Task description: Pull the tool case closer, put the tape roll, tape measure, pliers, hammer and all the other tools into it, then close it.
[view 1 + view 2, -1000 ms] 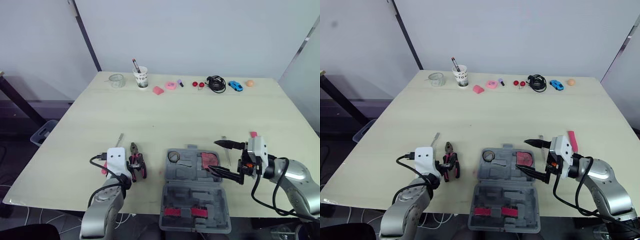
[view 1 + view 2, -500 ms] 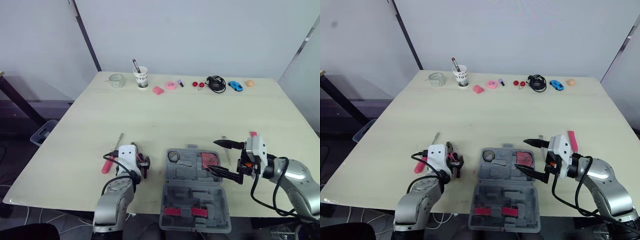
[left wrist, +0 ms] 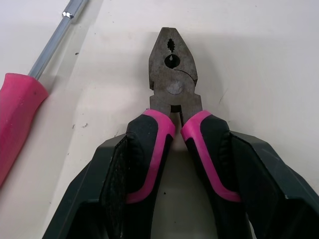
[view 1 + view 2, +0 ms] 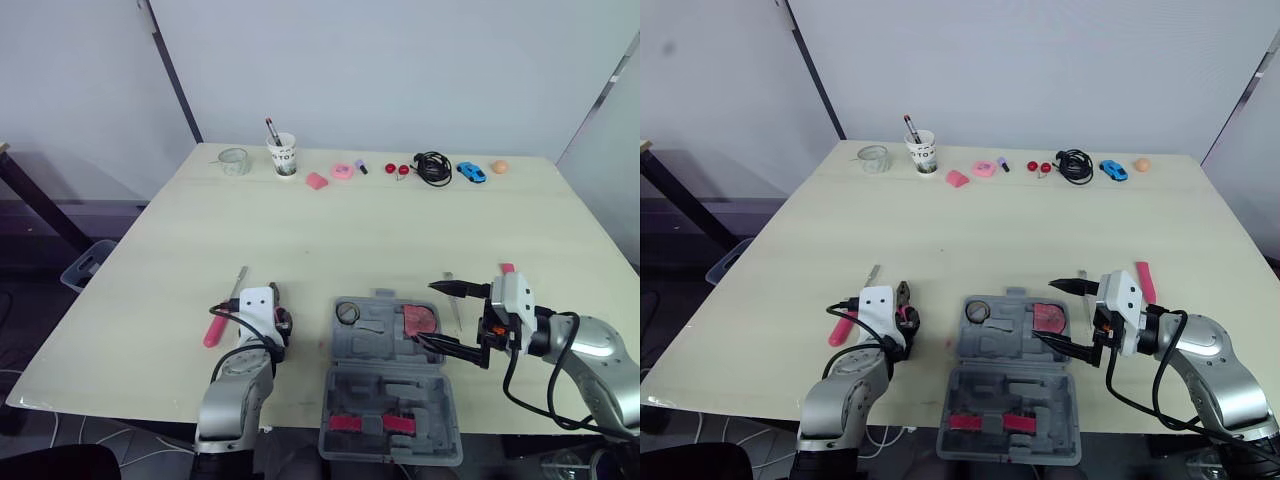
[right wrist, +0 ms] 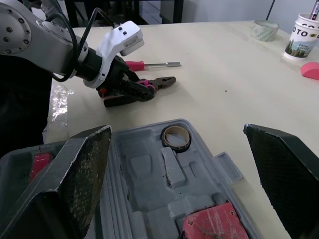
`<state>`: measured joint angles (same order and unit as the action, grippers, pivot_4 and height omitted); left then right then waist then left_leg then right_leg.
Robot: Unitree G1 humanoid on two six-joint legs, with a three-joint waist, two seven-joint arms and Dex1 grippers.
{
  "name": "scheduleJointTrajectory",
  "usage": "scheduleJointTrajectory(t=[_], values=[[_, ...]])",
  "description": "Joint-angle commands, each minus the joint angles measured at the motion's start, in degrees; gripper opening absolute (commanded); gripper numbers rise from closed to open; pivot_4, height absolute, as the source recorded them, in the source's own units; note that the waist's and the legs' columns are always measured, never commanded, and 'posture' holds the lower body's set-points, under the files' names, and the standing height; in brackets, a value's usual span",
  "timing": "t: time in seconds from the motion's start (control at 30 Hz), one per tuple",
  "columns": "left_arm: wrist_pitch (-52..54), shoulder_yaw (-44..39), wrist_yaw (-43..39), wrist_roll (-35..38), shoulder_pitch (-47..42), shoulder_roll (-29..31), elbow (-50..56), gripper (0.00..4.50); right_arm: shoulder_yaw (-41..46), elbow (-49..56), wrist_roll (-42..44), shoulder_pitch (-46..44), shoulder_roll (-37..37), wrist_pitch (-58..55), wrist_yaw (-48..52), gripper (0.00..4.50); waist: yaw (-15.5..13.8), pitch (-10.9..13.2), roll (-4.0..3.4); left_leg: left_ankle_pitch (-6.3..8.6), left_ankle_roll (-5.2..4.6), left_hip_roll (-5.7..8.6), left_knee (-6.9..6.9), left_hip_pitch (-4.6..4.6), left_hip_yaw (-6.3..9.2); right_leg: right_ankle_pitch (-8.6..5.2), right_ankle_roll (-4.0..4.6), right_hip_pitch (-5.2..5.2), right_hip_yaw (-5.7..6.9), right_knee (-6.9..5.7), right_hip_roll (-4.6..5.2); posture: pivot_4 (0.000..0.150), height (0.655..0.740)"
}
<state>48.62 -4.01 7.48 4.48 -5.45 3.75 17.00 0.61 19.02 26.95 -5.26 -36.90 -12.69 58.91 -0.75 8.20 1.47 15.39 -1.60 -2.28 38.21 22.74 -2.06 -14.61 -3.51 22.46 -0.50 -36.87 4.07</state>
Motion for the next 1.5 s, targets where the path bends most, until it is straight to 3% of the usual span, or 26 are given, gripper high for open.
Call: scheduleJointTrajectory(t=[0.03, 0.3, 0.57, 0.83, 0.97, 1.23, 1.5], values=[[-0.7, 0.44, -0.27, -1.62, -0.8, 1.08, 0.15, 2.52, 0.38, 1.22, -0.29, 0.72, 0.26, 1.18, -0.67, 4.5, 0.0, 0.0, 0.0, 0.0, 0.0, 0.0, 0.0, 0.0, 0.01, 0.0, 0.0, 0.0, 0.0, 0.0, 0.0, 0.15, 0.74], [-1.01, 0.63, -1.66, -1.7, -0.98, 2.14, 0.07, 2.52, 0.46, 3.04, 0.53, 1.38, 0.29, 0.77, -1.07, 4.5, 0.04, 0.0, 0.0, 0.0, 0.0, 0.0, 0.01, 0.0, 0.01, 0.0, 0.0, 0.0, 0.0, -0.03, 0.0, 0.15, 0.74], [-1.58, -0.36, -8.02, 0.74, -1.55, 5.77, 2.06, 2.52, 1.24, 2.59, 3.76, 1.55, -0.04, -0.43, 0.66, 4.5, 0.01, 0.0, 0.01, 0.0, 0.0, 0.0, 0.02, 0.01, 0.01, 0.0, 0.0, 0.0, 0.0, -0.03, 0.0, 0.15, 0.74], [-5.56, 2.59, -38.82, 9.41, -9.36, 28.4, 0.77, 2.52, 1.87, 3.02, 5.44, 1.11, 0.14, -3.79, -1.98, 4.5, -0.08, 0.1, 0.01, 0.0, 0.0, -0.03, 0.04, 0.03, 0.07, -0.05, 0.09, 0.02, 0.1, -0.09, -0.02, 0.15, 0.74], [-9.38, 6.7, -49.63, 10.22, -15.74, 34.75, -3.08, 2.52, 0.56, 3.16, 2.72, -0.87, -0.79, -5.96, -4.5, 4.5, -0.06, 0.12, -0.02, 0.0, 0.01, 0.02, 0.09, 0.09, 0.03, -0.06, 0.1, 0.01, 0.07, -0.04, 0.01, 0.15, 0.74], [-13.94, 15.35, -66.9, 10.36, -27.51, 37.91, -10.51, 2.52, -2.52, 2.87, -2.06, -6.73, -3.68, -9.53, -5.33, 4.5, 0.08, 0.18, -0.06, 0.0, 0.0, -0.03, 0.07, 0.11, -0.32, -0.02, 0.01, 0.06, 0.05, -0.04, -0.09, 0.15, 0.74], [-17.41, 23.71, -79.3, 9.86, -37.73, 33.0, -18.97, 2.52, -12.84, 0.47, -10.22, -20.01, -6.05, -18.6, -4.99, 4.5, 0.08, 0.21, -0.09, -0.01, -0.01, -0.03, 0.13, 0.18, -0.43, -0.01, -0.02, 0.15, -0.02, -0.06, -0.1, 0.15, 0.74]])
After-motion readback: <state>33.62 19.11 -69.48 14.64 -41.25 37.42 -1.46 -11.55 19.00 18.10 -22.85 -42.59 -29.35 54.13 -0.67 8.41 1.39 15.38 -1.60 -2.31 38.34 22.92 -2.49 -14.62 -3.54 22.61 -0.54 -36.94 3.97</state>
